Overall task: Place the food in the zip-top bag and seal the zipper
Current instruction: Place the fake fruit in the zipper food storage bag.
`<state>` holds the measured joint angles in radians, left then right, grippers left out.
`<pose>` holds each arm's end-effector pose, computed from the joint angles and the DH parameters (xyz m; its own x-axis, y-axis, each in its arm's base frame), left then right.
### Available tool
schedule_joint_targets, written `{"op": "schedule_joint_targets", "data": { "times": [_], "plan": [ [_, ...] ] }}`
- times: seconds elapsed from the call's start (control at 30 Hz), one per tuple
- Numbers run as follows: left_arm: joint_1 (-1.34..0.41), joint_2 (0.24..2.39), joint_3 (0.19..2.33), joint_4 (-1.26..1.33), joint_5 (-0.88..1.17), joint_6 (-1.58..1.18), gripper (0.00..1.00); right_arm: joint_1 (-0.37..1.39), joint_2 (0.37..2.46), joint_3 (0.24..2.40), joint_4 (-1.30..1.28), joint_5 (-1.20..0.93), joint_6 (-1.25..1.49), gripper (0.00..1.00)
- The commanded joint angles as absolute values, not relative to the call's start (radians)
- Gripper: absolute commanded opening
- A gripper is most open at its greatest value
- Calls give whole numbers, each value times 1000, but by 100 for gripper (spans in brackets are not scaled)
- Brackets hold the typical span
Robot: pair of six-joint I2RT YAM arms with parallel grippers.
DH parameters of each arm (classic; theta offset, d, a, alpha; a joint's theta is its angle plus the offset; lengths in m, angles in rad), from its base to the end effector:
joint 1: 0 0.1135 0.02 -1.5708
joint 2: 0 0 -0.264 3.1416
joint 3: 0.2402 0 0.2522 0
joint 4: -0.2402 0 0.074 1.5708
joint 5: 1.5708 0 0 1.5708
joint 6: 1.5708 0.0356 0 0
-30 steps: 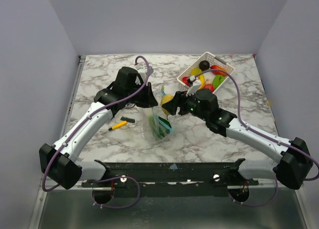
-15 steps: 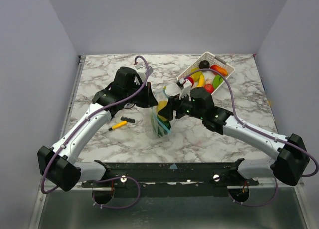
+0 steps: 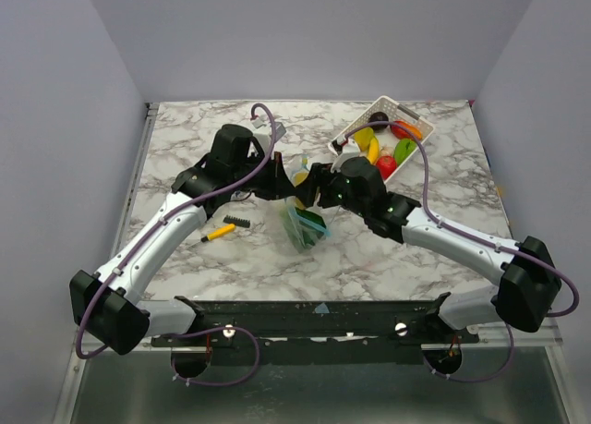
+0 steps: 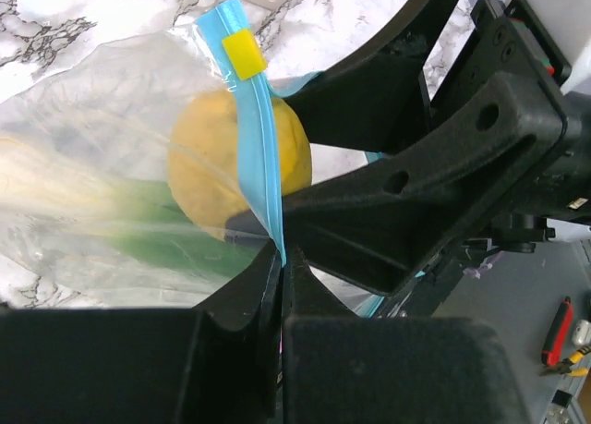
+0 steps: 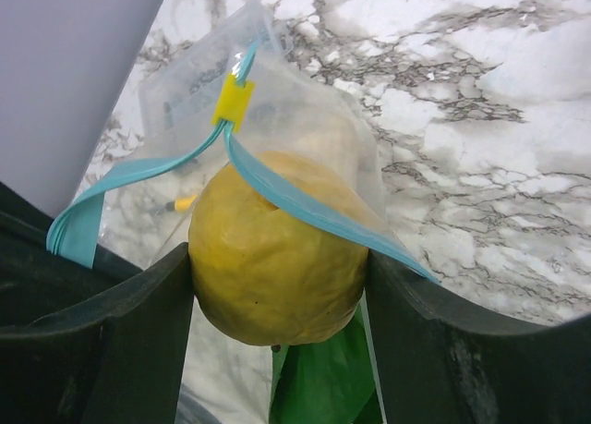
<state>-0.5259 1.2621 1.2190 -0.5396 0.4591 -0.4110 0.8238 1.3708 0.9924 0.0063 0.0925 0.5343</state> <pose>0.2304 -0.1520 0.3561 -0.7439 0.0177 -0.6680 0.5158 0.6508 -0.5571 0.2194 0.2320 0.2977 -0.5549 0.1471 -0.8188 -0.4526 0.7724 0.4455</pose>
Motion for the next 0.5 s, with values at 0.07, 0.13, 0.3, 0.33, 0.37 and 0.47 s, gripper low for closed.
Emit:
{"op": "schedule_joint_targets", "data": {
  "times": [0.07, 0.13, 0.3, 0.33, 0.37, 0.47],
  "plan": [
    [-531, 1247, 1221, -536, 476, -410, 0, 830, 1384, 1045, 5, 196, 567, 71],
    [-531, 1249, 1224, -547, 460, -410, 0, 830, 1378, 1047, 4, 200, 563, 76],
    [-531, 1250, 1225, -548, 451, -413, 0, 830, 1358, 1046, -58, 198, 554, 81],
    [-531, 1250, 1226, -549, 451, -413, 0, 830, 1353, 1044, -62, 195, 555, 82],
    [-531, 1252, 1226, -549, 450, -413, 0, 830, 1349, 1041, -65, 193, 552, 82],
    [-530, 1251, 1224, -550, 445, -413, 0, 830, 1332, 1041, -79, 197, 540, 83]
  ]
}}
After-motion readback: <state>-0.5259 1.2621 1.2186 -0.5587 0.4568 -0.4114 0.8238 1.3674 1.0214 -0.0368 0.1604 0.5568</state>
